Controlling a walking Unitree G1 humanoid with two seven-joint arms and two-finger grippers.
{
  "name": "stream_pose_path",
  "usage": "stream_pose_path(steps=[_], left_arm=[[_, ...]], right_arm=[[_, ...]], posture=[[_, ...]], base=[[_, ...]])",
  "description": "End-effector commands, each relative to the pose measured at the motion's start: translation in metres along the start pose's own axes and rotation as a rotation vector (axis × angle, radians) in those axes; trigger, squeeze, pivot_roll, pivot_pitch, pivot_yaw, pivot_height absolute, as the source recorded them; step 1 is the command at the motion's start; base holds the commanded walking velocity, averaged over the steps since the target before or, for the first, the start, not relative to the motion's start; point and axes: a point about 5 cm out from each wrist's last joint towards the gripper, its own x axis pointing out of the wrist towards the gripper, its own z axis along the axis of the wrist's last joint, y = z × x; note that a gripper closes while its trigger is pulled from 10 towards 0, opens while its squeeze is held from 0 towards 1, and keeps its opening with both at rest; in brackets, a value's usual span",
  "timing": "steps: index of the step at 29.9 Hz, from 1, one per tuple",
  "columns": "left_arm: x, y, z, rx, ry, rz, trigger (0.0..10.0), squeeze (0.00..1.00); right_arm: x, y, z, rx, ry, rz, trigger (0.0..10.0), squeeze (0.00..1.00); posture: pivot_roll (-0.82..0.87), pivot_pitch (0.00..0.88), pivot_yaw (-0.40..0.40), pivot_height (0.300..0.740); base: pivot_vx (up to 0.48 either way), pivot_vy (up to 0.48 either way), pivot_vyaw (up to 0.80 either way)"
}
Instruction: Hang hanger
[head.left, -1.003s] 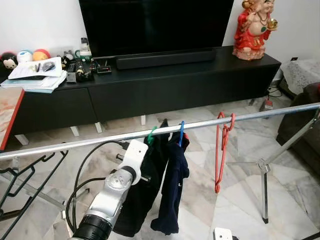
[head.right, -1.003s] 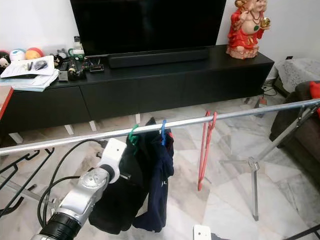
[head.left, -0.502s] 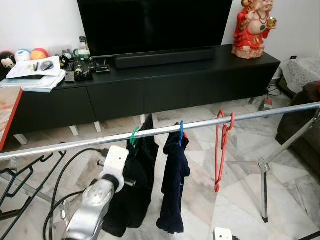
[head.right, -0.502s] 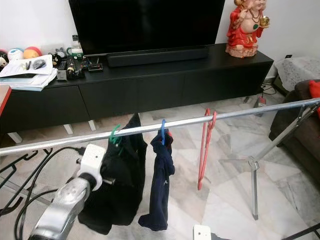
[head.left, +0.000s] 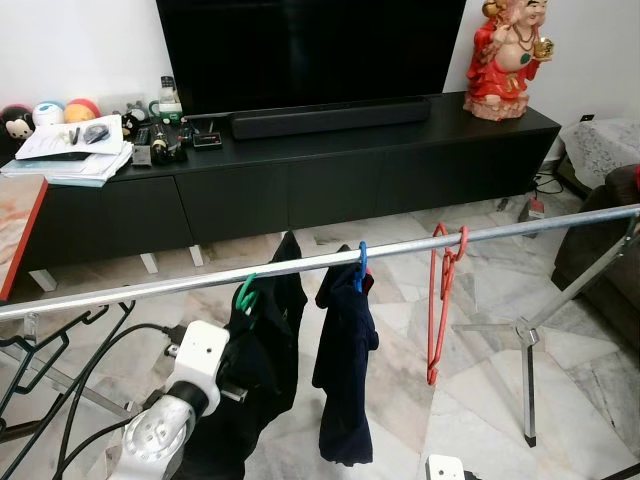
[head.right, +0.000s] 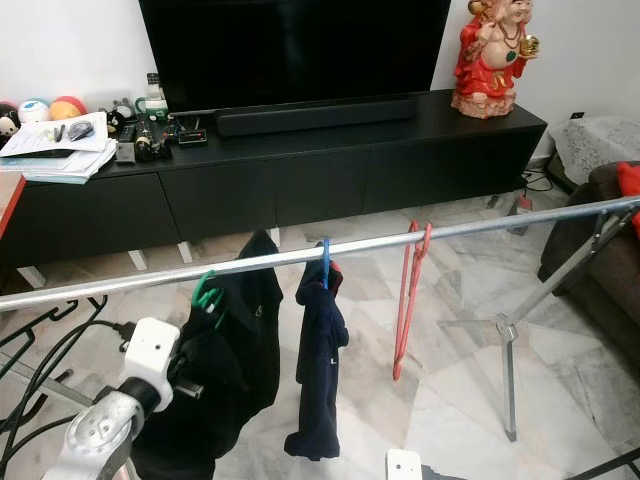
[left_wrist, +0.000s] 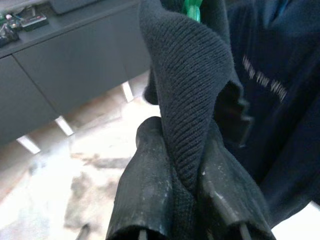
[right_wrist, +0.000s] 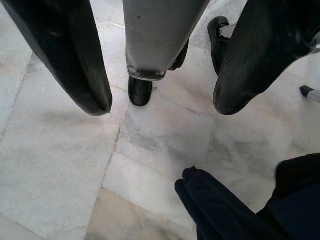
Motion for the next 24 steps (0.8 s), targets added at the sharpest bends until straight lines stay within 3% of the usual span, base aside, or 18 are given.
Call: stream_pose_path(steps=[1, 9, 10, 11, 12, 16, 17, 21, 23, 24], left_arm=[[-0.006, 0.005, -0.012, 0.031, 0.034, -0.008, 0.0, 0.0], [-0.017, 0.01, -0.059, 0.062, 0.213, -0.026, 0.0, 0.0], [-0.018, 0.01, -0.069, 0.041, 0.263, -0.013, 2.2, 0.0], [-0.02, 0.01, -0.076, 0.026, 0.299, -0.004, 2.2, 0.0], [-0.021, 0.01, -0.085, 0.02, 0.336, 0.012, 10.0, 0.0], [-0.026, 0.003, -0.11, -0.031, 0.45, 0.039, 10.0, 0.0], [-0.029, -0.002, -0.122, -0.074, 0.521, 0.058, 10.0, 0.0], [-0.034, -0.005, -0.134, -0.111, 0.6, 0.087, 10.0, 0.0], [-0.05, -0.005, -0.153, -0.163, 0.75, 0.168, 10.0, 0.0], [-0.05, -0.005, -0.153, -0.163, 0.75, 0.168, 10.0, 0.0]], right_arm=[[0.0, -0.002, -0.003, -0.004, 0.013, -0.005, 10.0, 0.0], [0.0, -0.001, -0.002, 0.001, 0.011, -0.005, 10.0, 0.0], [0.0, -0.001, -0.002, 0.002, 0.01, -0.005, 10.0, 0.0], [0.0, -0.001, -0.002, 0.003, 0.01, -0.005, 10.0, 0.0], [0.0, 0.0, -0.001, 0.003, 0.009, -0.005, 10.0, 0.0], [0.0, 0.0, -0.001, 0.007, 0.007, -0.004, 10.0, 0.0], [0.0, 0.0, -0.001, 0.011, 0.005, -0.004, 10.0, 0.0], [0.0, 0.0, 0.0, 0.021, 0.001, -0.003, 10.0, 0.0], [0.0, 0.001, 0.0, 0.037, -0.006, -0.001, 10.0, 0.0], [0.0, 0.001, 0.0, 0.037, -0.006, -0.001, 10.0, 0.0]], posture=[[0.06, 0.024, 0.032, 0.74], [0.06, 0.028, 0.035, 0.74], [0.06, 0.027, 0.035, 0.74], [0.06, 0.027, 0.034, 0.74], [0.06, 0.027, 0.034, 0.74], [0.05, 0.027, 0.034, 0.74], [0.05, 0.026, 0.034, 0.74], [0.05, 0.026, 0.031, 0.74], [0.04, 0.026, 0.029, 0.74], [0.04, 0.026, 0.029, 0.74]], base=[[0.0, 0.0, 0.0], [0.0, 0.0, 0.0], [0.0, 0.0, 0.0], [0.0, 0.0, 0.0], [0.0, 0.0, 0.0], [0.0, 0.0, 0.0], [0.0, 0.0, 0.0], [0.0, 0.0, 0.0], [0.0, 0.0, 0.0], [0.0, 0.0, 0.0]])
